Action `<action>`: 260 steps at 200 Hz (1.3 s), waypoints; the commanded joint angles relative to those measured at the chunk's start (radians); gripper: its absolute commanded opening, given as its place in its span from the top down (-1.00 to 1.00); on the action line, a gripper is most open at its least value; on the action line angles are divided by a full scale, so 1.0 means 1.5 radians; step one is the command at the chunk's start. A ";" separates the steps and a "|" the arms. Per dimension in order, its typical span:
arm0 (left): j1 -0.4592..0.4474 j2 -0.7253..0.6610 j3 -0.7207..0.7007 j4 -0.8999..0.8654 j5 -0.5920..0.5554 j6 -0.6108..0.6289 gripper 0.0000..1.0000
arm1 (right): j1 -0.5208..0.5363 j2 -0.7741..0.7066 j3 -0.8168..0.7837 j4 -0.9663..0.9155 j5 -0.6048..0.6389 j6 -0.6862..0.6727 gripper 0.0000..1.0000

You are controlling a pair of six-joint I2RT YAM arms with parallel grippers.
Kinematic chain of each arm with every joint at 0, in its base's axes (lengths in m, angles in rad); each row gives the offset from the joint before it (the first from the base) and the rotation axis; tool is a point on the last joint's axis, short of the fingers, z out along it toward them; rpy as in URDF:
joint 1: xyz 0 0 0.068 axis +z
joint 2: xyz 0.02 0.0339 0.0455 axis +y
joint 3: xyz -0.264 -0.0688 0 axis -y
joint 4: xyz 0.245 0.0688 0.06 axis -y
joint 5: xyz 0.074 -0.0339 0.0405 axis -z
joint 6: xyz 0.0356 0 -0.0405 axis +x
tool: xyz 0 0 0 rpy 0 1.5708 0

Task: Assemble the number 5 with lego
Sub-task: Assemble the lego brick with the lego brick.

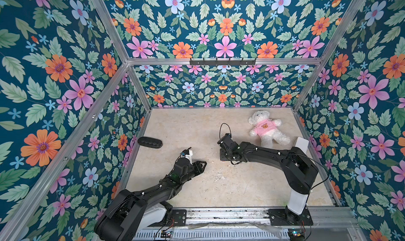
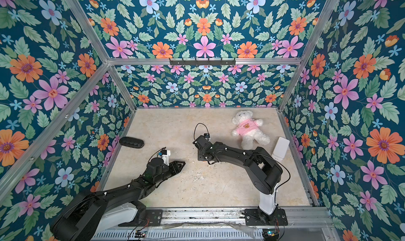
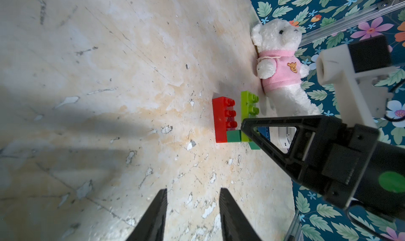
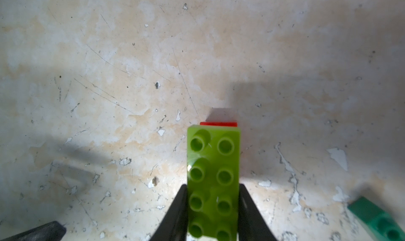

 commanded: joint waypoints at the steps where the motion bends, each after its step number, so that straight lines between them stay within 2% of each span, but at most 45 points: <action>1: 0.000 -0.002 0.005 -0.003 -0.006 -0.001 0.15 | -0.001 -0.002 -0.005 -0.048 0.010 -0.007 0.54; 46: 0.000 0.000 0.004 -0.003 -0.005 -0.001 0.15 | 0.000 -0.007 -0.006 -0.045 0.017 -0.007 0.38; 76: 0.000 -0.005 0.001 -0.003 -0.004 -0.001 0.16 | 0.000 -0.006 -0.002 -0.045 0.018 -0.010 0.35; 142: 0.000 -0.010 0.000 -0.007 -0.005 -0.001 0.16 | 0.000 -0.008 -0.034 -0.003 0.006 -0.033 0.41; 215: 0.000 -0.014 -0.002 -0.009 -0.009 -0.004 0.17 | 0.000 0.010 -0.016 -0.033 -0.005 -0.045 0.46; 260: 0.000 -0.017 -0.003 -0.011 -0.011 -0.004 0.17 | 0.000 0.000 -0.014 -0.033 0.006 -0.042 0.29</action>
